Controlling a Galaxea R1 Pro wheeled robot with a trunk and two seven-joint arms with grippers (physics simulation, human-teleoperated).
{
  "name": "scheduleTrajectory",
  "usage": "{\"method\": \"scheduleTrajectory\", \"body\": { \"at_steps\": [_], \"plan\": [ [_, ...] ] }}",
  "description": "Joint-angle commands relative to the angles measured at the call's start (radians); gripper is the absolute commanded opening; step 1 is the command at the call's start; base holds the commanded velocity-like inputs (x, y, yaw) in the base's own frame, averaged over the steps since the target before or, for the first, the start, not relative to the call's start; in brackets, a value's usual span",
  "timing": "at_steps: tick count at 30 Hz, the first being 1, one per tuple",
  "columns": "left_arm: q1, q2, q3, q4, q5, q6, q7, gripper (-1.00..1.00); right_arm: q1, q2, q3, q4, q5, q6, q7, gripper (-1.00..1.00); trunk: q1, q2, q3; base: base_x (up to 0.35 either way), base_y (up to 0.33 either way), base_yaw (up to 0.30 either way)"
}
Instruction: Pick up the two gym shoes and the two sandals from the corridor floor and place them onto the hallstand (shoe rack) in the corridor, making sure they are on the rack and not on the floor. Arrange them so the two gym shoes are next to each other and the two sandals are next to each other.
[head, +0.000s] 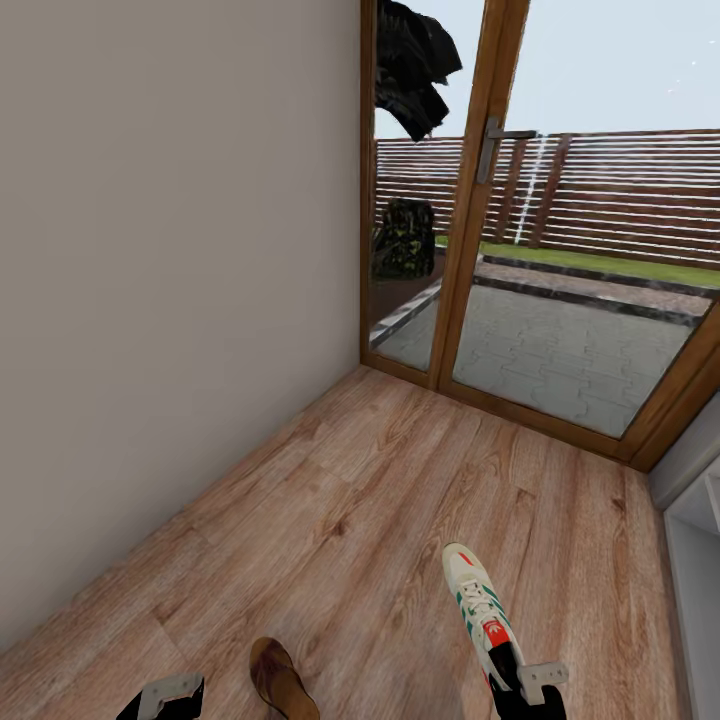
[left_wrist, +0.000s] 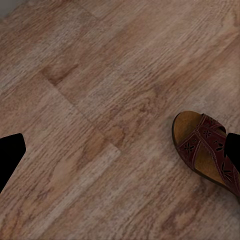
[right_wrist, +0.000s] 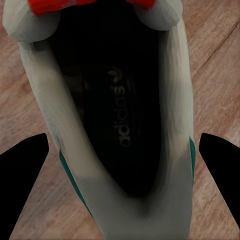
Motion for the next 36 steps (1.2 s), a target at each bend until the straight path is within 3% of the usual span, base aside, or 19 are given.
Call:
{"method": "scheduleTrajectory", "body": {
  "at_steps": [1, 36],
  "plan": [
    [-0.001, 0.000, -0.001, 0.001, 0.001, -0.003, 0.002, 1.00, -0.001, 0.000, -0.008, 0.001, 0.008, -0.004, 0.004, -1.00, 0.000, 0.000, -0.001, 0.001, -0.001, 0.000],
    [-0.001, 0.000, -0.001, 0.001, 0.000, -0.003, 0.005, 1.00, -0.001, 0.003, -0.008, 0.001, 0.003, -0.003, -0.002, -1.00, 0.000, 0.000, -0.001, 0.048, -0.085, 0.000]
  ]
}}
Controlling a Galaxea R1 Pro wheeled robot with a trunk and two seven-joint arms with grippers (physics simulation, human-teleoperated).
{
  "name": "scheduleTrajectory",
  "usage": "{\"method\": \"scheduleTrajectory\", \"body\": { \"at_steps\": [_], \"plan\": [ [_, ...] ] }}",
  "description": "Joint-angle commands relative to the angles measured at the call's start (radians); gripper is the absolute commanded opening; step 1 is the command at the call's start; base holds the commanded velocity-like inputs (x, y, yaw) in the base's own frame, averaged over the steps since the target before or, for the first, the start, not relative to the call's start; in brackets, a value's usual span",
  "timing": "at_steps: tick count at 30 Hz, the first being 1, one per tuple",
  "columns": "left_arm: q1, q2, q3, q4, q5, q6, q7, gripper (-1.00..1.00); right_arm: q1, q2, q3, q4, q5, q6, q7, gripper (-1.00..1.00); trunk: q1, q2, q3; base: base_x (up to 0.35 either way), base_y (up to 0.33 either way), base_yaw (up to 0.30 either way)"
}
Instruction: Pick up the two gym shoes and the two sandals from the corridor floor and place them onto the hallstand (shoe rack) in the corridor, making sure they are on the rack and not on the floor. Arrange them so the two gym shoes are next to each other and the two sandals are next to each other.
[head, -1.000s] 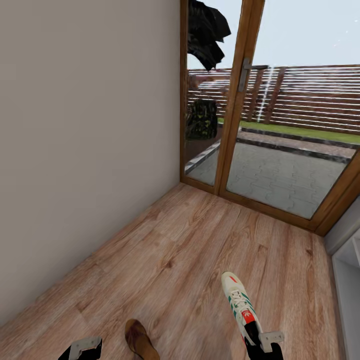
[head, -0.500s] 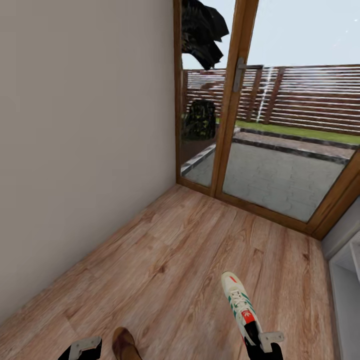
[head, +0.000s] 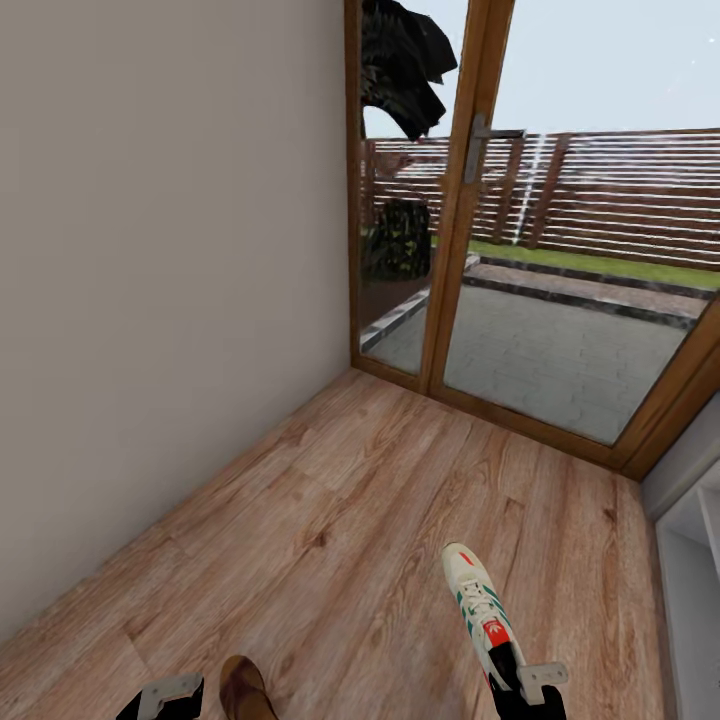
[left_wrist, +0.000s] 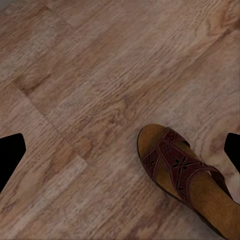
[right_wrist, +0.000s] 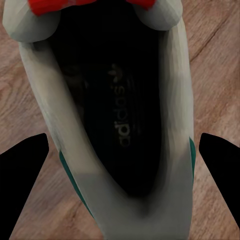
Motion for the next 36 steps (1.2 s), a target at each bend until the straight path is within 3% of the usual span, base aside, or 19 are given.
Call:
{"method": "scheduleTrajectory", "body": {
  "at_steps": [1, 21, 28, 36],
  "plan": [
    [-0.001, 0.000, -0.001, 0.001, 0.002, -0.003, 0.002, 1.00, -0.001, 0.000, -0.009, 0.001, 0.008, -0.004, 0.003, -1.00, 0.000, 0.000, -0.001, 0.000, -0.007, 0.000],
    [-0.003, -0.001, 0.000, 0.000, 0.003, 0.009, 0.010, 1.00, -0.001, 0.001, -0.009, -0.014, 0.010, -0.001, 0.004, -1.00, 0.000, 0.000, -0.001, 0.000, 0.000, 0.000],
    [-0.017, -0.003, -0.001, -0.003, 0.002, 0.020, 0.012, 1.00, -0.003, 0.003, -0.008, -0.139, 0.009, 0.013, 0.011, -1.00, 0.000, 0.000, -0.001, 0.000, 0.000, 0.000],
    [-0.098, -0.003, -0.001, 0.000, 0.000, 0.052, 0.011, 1.00, -0.040, 0.004, -0.008, -0.303, 0.006, 0.152, 0.013, -1.00, 0.000, 0.000, -0.001, 0.000, 0.000, 0.000]
  ]
}}
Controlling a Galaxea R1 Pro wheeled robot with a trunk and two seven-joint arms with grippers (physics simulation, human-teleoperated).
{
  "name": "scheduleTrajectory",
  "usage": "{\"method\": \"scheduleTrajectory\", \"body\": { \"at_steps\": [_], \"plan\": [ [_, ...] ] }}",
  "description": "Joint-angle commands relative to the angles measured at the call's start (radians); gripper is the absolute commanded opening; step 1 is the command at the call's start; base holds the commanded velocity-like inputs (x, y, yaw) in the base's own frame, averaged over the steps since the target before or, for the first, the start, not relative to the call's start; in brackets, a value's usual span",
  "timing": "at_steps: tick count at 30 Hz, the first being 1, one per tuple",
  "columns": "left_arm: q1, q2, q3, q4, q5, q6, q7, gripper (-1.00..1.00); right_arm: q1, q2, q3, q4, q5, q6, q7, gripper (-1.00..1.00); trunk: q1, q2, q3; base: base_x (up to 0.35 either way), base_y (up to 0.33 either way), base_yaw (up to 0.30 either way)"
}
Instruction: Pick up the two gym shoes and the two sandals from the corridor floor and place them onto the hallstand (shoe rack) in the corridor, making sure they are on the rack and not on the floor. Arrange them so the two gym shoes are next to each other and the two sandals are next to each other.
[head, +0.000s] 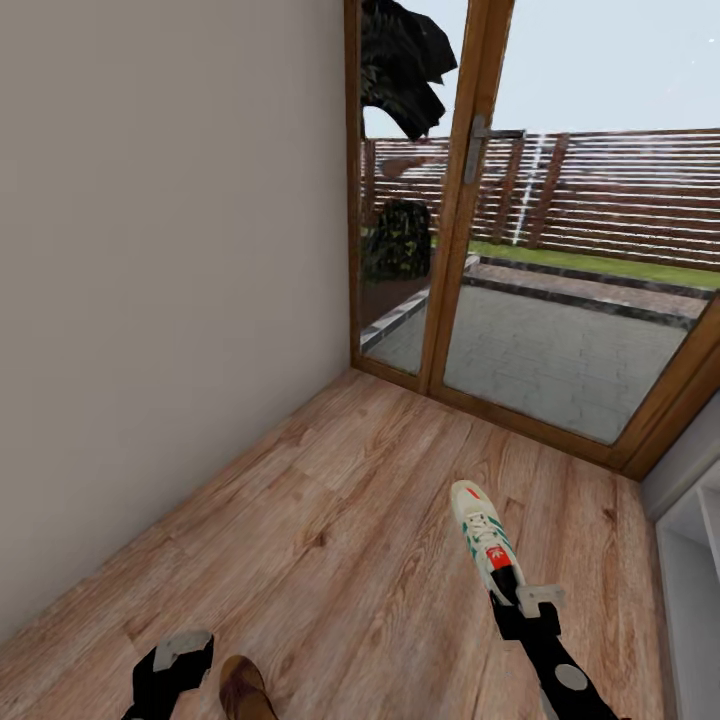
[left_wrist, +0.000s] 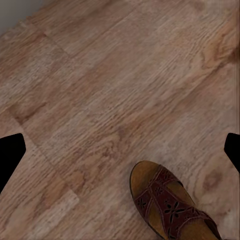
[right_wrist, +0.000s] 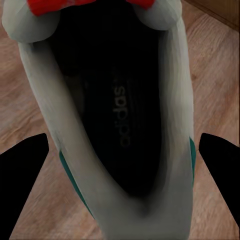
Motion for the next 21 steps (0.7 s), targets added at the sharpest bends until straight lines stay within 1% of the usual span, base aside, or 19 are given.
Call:
{"method": "scheduleTrajectory", "body": {
  "at_steps": [1, 2, 3, 4, 5, 8, 9, 13, 14, 16, 17, 18, 19, 20, 21],
  "plan": [
    [-0.008, 0.000, -0.001, 0.001, 0.001, 0.008, 0.003, 1.00, -0.009, 0.001, -0.006, -0.011, 0.011, 0.011, 0.004, -1.00, 0.000, 0.000, -0.001, 0.000, 0.000, 0.000],
    [-0.015, 0.000, -0.001, 0.001, 0.001, 0.020, 0.003, 1.00, -0.016, 0.002, -0.006, -0.022, 0.010, 0.024, 0.004, -1.00, 0.000, 0.000, -0.001, 0.000, 0.000, 0.000],
    [-0.030, 0.000, -0.002, 0.001, 0.001, 0.051, 0.002, 1.00, -0.033, 0.004, -0.006, -0.039, 0.010, 0.048, 0.006, -1.00, 0.000, 0.000, -0.001, 0.000, 0.000, 0.000],
    [-0.037, 0.000, -0.002, 0.001, 0.001, 0.069, 0.002, 1.00, -0.041, 0.006, -0.006, -0.047, 0.009, 0.058, 0.008, -1.00, 0.000, 0.000, -0.001, 0.000, 0.000, 0.000],
    [-0.052, 0.000, -0.002, 0.000, 0.001, 0.104, 0.002, 1.00, -0.059, 0.011, -0.006, -0.060, 0.009, 0.076, 0.019, -1.00, 0.000, 0.000, -0.001, 0.000, 0.000, 0.000],
    [-0.073, 0.000, -0.001, -0.002, 0.002, 0.150, 0.002, 1.00, -0.085, 0.018, -0.005, -0.072, 0.009, 0.097, 0.044, -1.00, 0.000, 0.000, -0.001, 0.000, 0.000, 0.000],
    [-0.086, 0.000, 0.000, -0.004, 0.003, 0.172, 0.002, 1.00, -0.100, 0.021, -0.006, -0.077, 0.009, 0.110, 0.063, -1.00, 0.000, 0.000, -0.001, 0.000, 0.000, 0.000],
    [-0.109, -0.009, 0.005, -0.004, 0.006, 0.205, 0.012, 1.00, -0.124, 0.026, -0.006, -0.093, 0.010, 0.141, 0.121, -1.00, 0.000, 0.000, -0.001, 0.000, 0.000, 0.000],
    [-0.112, -0.019, 0.007, -0.002, 0.014, 0.209, 0.027, 1.00, -0.127, 0.025, -0.007, -0.096, 0.010, 0.146, 0.139, -1.00, 0.000, 0.000, -0.001, 0.000, 0.000, 0.000],
    [-0.113, -0.041, 0.015, 0.001, 0.051, 0.207, 0.065, 1.00, -0.129, 0.021, -0.008, -0.098, 0.010, 0.149, 0.166, -1.00, 0.000, 0.000, -0.001, 0.000, 0.000, 0.000],
    [-0.113, -0.047, 0.017, 0.002, 0.062, 0.205, 0.075, 1.00, -0.130, 0.020, -0.008, -0.099, 0.010, 0.149, 0.173, -1.00, 0.000, 0.000, -0.001, 0.000, 0.000, 0.000],
    [-0.112, -0.060, 0.020, 0.006, 0.085, 0.203, 0.094, 1.00, -0.130, 0.019, -0.009, -0.100, 0.010, 0.151, 0.184, -1.00, 0.000, 0.000, -0.001, 0.000, 0.000, 0.000],
    [-0.111, -0.067, 0.020, 0.008, 0.096, 0.202, 0.103, 1.00, -0.130, 0.019, -0.009, -0.102, 0.010, 0.152, 0.190, -1.00, 0.000, 0.000, -0.001, 0.000, 0.000, 0.000],
    [-0.108, -0.080, 0.021, 0.011, 0.113, 0.200, 0.116, 1.00, -0.130, 0.018, -0.009, -0.109, 0.010, 0.157, 0.198, -1.00, 0.000, 0.000, -0.001, 0.000, 0.000, 0.000],
    [-0.101, -0.108, 0.019, 0.014, 0.130, 0.187, 0.130, 1.00, -0.131, 0.018, -0.008, -0.122, 0.010, 0.191, 0.208, -1.00, 0.000, 0.000, -0.001, 0.000, 0.000, 0.000]
  ]
}}
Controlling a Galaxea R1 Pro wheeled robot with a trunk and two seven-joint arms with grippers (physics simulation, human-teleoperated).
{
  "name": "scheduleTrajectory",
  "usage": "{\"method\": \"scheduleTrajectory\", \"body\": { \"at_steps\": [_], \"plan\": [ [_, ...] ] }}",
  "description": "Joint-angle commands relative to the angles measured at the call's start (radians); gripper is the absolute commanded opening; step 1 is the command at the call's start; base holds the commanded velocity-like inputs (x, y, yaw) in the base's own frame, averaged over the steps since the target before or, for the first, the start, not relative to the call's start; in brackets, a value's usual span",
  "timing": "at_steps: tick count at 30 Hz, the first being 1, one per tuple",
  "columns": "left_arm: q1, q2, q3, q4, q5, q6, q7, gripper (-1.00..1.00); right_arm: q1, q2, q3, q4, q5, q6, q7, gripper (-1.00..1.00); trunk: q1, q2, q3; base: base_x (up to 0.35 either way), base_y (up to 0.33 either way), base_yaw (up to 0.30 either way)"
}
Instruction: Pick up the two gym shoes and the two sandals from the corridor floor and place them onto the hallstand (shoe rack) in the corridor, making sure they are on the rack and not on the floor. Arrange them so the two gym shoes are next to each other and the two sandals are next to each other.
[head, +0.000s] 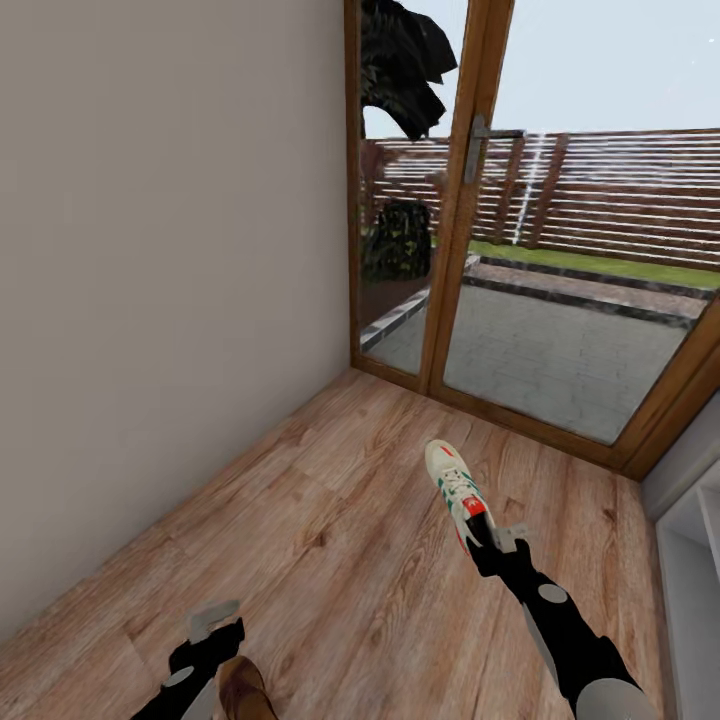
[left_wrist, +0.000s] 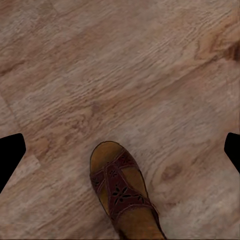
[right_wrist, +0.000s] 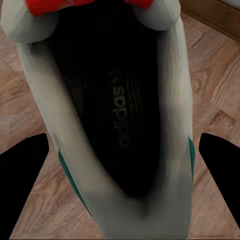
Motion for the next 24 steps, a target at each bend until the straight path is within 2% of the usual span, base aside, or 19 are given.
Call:
{"method": "scheduleTrajectory", "body": {
  "at_steps": [1, 4, 8, 14, 20, 22, 24],
  "plan": [
    [0.002, -0.010, -0.003, 0.001, 0.013, -0.018, 0.004, 1.00, -0.001, 0.001, -0.007, -0.003, 0.010, 0.015, 0.010, -1.00, 0.000, 0.000, -0.001, 0.000, 0.000, 0.000],
    [0.005, -0.023, -0.006, 0.004, 0.015, -0.066, 0.006, 1.00, -0.001, 0.001, -0.006, -0.024, 0.010, 0.058, 0.014, -1.00, 0.000, 0.000, -0.001, 0.000, 0.000, 0.000],
    [0.006, -0.028, -0.008, 0.006, 0.015, -0.077, 0.003, 1.00, -0.001, 0.002, -0.006, -0.048, 0.010, 0.074, 0.015, -1.00, 0.000, 0.000, -0.001, 0.000, 0.000, 0.000],
    [0.004, -0.030, -0.009, 0.005, 0.014, -0.075, 0.003, 1.00, -0.001, 0.004, -0.005, -0.109, 0.010, 0.092, 0.015, -1.00, 0.023, -0.042, -0.026, 0.000, 0.000, 0.000],
    [-0.008, -0.030, -0.009, 0.003, 0.014, -0.063, 0.005, 1.00, -0.001, 0.010, -0.004, -0.207, 0.009, 0.206, 0.017, -1.00, 0.046, -0.084, -0.054, 0.000, 0.000, 0.000],
    [-0.011, -0.031, -0.009, -0.001, 0.014, -0.046, 0.006, 1.00, -0.002, 0.012, -0.003, -0.271, 0.008, 0.261, 0.020, -1.00, 0.053, -0.098, -0.064, 0.000, 0.000, 0.000],
    [-0.015, -0.038, -0.009, -0.007, 0.015, 0.000, 0.009, 1.00, -0.002, 0.013, -0.003, -0.342, 0.008, 0.306, 0.035, -1.00, 0.061, -0.112, -0.073, 0.000, 0.000, 0.000]
  ]
}}
